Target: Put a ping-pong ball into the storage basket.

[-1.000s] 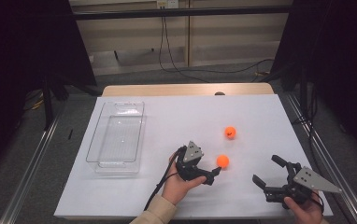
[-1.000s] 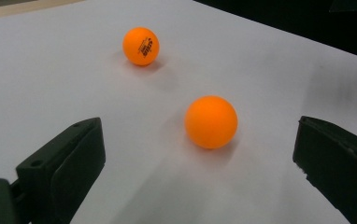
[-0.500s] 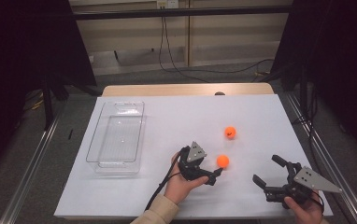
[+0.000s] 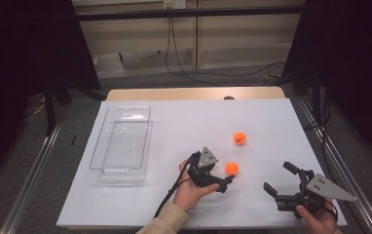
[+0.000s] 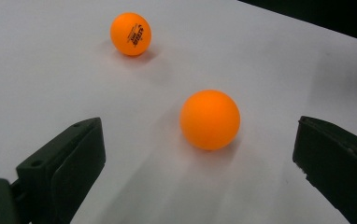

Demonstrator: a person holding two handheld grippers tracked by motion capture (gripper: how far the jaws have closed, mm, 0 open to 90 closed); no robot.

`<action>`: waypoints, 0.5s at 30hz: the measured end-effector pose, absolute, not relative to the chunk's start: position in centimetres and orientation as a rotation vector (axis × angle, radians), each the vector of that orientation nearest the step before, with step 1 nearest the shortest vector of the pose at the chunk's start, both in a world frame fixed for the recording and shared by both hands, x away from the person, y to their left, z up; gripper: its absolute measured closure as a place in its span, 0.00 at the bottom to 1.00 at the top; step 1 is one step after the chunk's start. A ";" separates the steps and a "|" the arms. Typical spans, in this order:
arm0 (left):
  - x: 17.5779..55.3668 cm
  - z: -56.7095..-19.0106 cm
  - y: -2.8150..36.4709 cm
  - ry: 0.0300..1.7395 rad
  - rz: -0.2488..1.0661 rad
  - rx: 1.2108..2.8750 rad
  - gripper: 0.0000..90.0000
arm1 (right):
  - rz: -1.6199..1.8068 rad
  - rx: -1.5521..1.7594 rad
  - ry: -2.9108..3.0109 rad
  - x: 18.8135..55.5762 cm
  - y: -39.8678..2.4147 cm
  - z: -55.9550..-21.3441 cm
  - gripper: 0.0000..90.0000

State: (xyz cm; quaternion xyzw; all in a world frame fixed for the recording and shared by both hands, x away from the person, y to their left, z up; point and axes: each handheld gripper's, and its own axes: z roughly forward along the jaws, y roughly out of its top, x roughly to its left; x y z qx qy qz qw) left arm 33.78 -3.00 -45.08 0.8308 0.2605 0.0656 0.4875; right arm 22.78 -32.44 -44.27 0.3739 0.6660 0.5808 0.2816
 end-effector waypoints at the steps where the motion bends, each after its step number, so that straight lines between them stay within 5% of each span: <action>1: 33.9 -45.0 -3.0 0.626 0.165 2.030 0.03 | 1.556 1.001 1.784 22.8 -32.4 -44.3 0.02; 15: 34.1 -45.1 -3.6 0.618 0.158 2.039 0.03 | 1.558 1.007 1.782 22.8 -32.5 -44.3 0.02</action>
